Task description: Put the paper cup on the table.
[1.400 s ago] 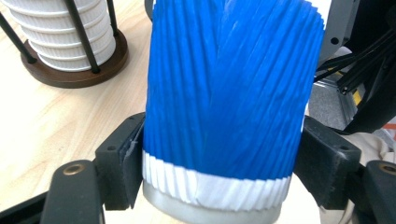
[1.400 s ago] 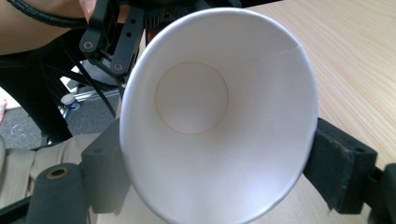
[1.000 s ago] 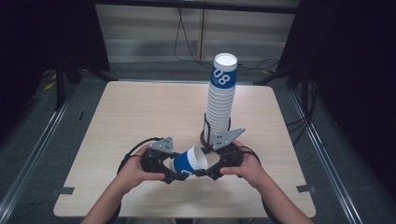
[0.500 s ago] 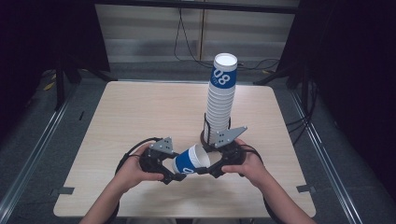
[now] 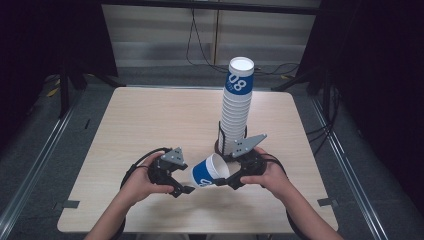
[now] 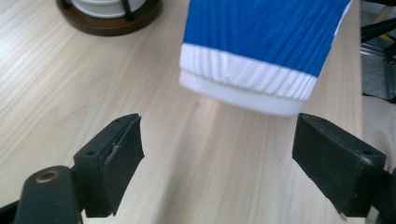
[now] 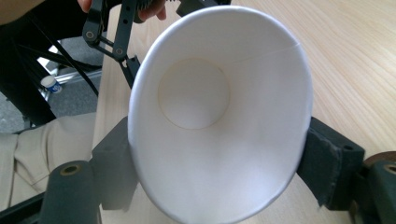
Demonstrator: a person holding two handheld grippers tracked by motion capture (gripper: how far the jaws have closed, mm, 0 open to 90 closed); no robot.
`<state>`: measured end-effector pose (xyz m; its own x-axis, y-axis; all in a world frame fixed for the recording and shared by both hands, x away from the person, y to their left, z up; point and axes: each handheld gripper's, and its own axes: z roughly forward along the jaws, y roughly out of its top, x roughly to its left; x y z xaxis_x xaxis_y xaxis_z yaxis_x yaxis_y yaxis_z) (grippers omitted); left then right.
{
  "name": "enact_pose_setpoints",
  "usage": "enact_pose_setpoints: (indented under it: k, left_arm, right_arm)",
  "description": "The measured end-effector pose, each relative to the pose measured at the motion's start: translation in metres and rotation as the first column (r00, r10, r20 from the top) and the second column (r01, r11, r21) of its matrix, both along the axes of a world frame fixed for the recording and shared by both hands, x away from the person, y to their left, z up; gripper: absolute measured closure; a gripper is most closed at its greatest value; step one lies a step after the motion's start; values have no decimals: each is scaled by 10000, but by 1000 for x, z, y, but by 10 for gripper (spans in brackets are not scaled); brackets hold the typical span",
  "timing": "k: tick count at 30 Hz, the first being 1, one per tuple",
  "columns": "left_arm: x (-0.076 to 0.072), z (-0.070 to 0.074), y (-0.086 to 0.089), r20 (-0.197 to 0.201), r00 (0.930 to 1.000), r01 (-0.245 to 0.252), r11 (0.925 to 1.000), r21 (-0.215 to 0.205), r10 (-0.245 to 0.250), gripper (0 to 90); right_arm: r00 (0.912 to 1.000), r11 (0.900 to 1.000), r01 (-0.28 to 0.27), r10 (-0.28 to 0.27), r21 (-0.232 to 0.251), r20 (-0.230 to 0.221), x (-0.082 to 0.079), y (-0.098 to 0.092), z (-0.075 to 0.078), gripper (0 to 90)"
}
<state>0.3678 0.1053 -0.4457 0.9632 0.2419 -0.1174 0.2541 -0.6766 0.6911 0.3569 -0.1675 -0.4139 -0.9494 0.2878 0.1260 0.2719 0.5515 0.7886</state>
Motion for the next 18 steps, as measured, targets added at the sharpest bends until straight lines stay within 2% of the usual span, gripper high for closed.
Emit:
enact_pose_setpoints:
  k: [2,3,7,8,10,11,13,15,18]
  left_arm:
    - [1,-1,2,-53,9998,-178,9998,-51,178,157]
    - [2,-1,4,-27,9999,-114,9999,117,114,157]
    - [2,-4,7,-120,9989,-460,9989,108,461,157]
    - [3,-3,9,1,9994,-358,9985,407,359,157]
    - [4,-4,10,-34,9993,-366,9988,327,367,157]
    - [3,-5,10,-79,9986,-519,9983,269,521,158]
    - [5,-5,12,57,9992,-400,9979,507,397,159]
    - [4,-6,12,-12,9987,-503,9980,394,504,159]
    - [5,-7,15,11,9980,-628,9964,568,628,159]
  right_arm:
    - [10000,9998,18,-16,-184,87,0,0,1,226]
    - [9999,9993,84,-79,-374,126,0,0,2,225]
    - [9993,9946,214,-183,-1014,315,1,-1,2,223]
    - [9994,9943,259,-234,-1033,250,1,-2,3,223]
    - [9988,9911,320,-270,-1292,402,1,-3,3,222]
    - [9985,9897,413,-361,-1369,404,1,-3,4,221]
    - [9987,9871,402,-346,-1553,385,2,-4,3,219]
    - [9986,9829,472,-421,-1781,323,2,-4,3,218]
    - [9988,9767,441,-387,-2098,300,2,-6,4,215]
